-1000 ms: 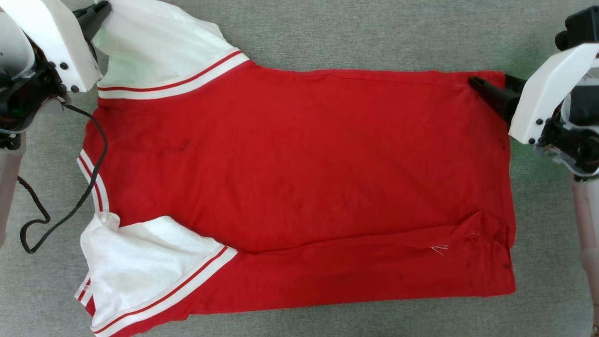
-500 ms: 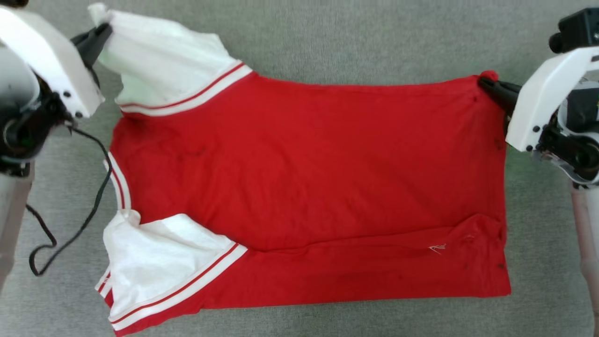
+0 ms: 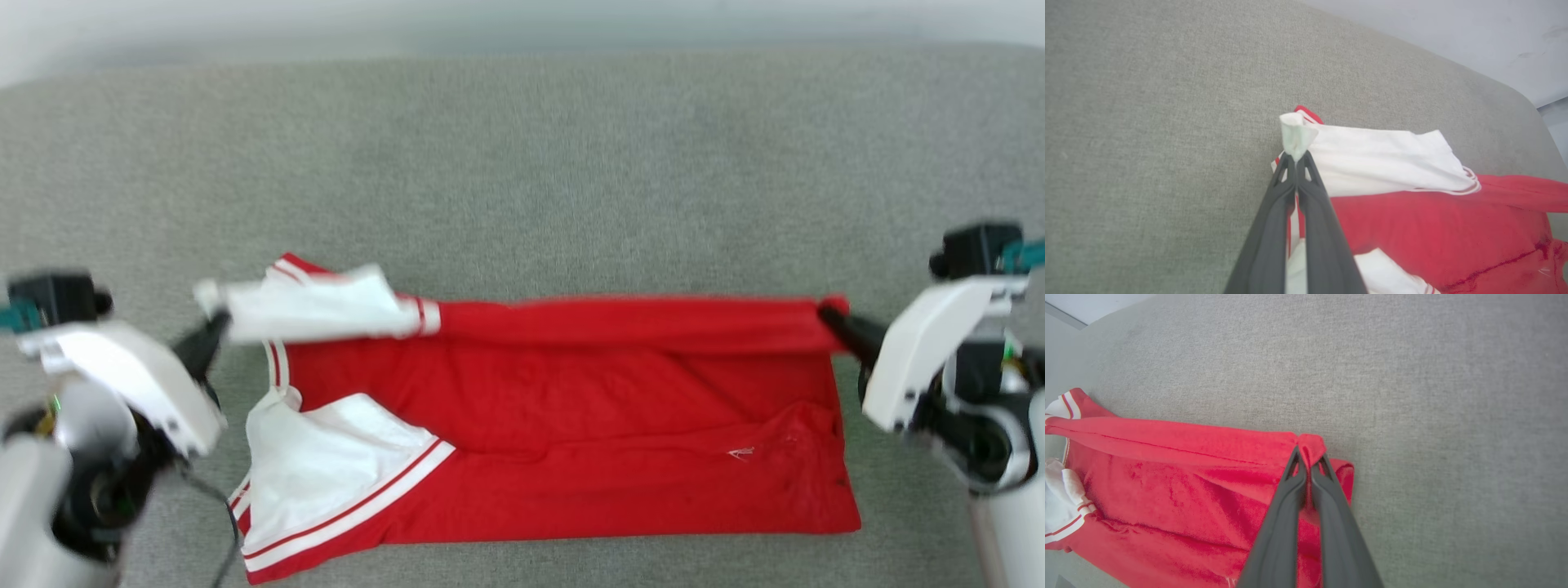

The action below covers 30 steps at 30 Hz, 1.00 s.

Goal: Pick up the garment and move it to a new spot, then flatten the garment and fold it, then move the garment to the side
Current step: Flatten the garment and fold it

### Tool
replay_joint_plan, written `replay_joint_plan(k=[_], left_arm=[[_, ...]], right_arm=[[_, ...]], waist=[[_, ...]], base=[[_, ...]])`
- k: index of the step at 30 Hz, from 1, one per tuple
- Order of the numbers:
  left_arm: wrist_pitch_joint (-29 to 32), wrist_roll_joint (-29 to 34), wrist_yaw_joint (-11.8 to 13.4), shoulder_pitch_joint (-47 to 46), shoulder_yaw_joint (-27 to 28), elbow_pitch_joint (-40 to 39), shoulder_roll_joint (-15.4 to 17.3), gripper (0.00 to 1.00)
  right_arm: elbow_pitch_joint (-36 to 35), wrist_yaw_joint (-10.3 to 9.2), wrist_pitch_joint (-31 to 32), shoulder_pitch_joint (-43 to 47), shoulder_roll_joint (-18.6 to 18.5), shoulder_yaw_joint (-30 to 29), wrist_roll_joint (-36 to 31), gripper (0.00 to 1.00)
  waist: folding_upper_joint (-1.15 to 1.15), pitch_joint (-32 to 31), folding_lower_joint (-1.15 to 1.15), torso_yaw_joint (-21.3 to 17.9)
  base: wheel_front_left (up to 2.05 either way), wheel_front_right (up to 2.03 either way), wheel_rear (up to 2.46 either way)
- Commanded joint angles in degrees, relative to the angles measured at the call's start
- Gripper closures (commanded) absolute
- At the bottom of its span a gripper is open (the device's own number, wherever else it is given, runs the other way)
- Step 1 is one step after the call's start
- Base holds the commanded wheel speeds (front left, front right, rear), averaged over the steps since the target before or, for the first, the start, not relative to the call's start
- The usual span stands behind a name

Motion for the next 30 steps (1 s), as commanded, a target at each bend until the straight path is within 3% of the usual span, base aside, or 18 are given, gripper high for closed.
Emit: replay_joint_plan(k=[1,10,11,12,13,19,24,30], left_arm=[[-1.0,-0.4,0.7,3.3,0.3,-0.8,-0.4,1.0],[-2.1,-4.7,2.3,17.4,0.1,-1.1,-3.4,1.0],[-1.8,-5.2,2.0,17.8,-0.2,-0.9,-4.1,0.77],[-1.8,-5.3,1.7,18.1,-0.5,-0.6,-4.5,0.11],[-1.5,-5.3,1.5,18.4,-1.1,0.0,-4.6,0.0],[-6.3,-4.4,-0.1,17.7,-1.2,2.0,-7.8,0.0],[-12.4,-0.7,-1.4,16.5,-0.9,1.9,-7.9,0.0],[-20.0,5.3,-0.5,14.9,-1.4,-0.4,-8.7,0.0]], right_arm=[[-0.1,-0.02,-0.3,2.6,0.3,-0.5,0.2,1.0],[1.9,-0.02,-2.9,12.2,1.6,-2.3,1.0,1.0],[2.0,-0.02,-3.4,12.6,1.7,-2.2,1.0,0.63],[2.1,-0.02,-4.1,13.0,1.9,-2.0,1.0,0.0],[2.4,-0.02,-4.5,13.6,2.3,-1.7,1.1,0.0],[3.5,-0.02,-8.6,15.9,2.9,-0.7,1.4,0.0],[0.6,-0.02,-13.2,17.8,1.9,-0.9,0.8,0.0],[-3.8,-0.02,-12.9,19.1,0.7,-3.3,0.0,0.0]], waist=[[0.0,-2.3,0.0,0.4],[0.0,-4.9,0.0,0.6],[0.0,-4.8,0.0,0.6],[0.0,-4.8,0.0,0.6],[0.0,-4.8,0.0,0.6],[0.0,-5.9,0.0,0.3],[0.0,-7.7,0.0,0.3],[0.0,-9.8,0.0,-0.2]], base=[[0.0,0.0,0.0],[0.0,0.0,0.0],[0.0,0.0,0.0],[0.0,0.0,0.0],[0.0,0.0,0.0],[0.0,0.0,0.0],[0.0,0.0,0.0],[0.0,0.0,0.0]])
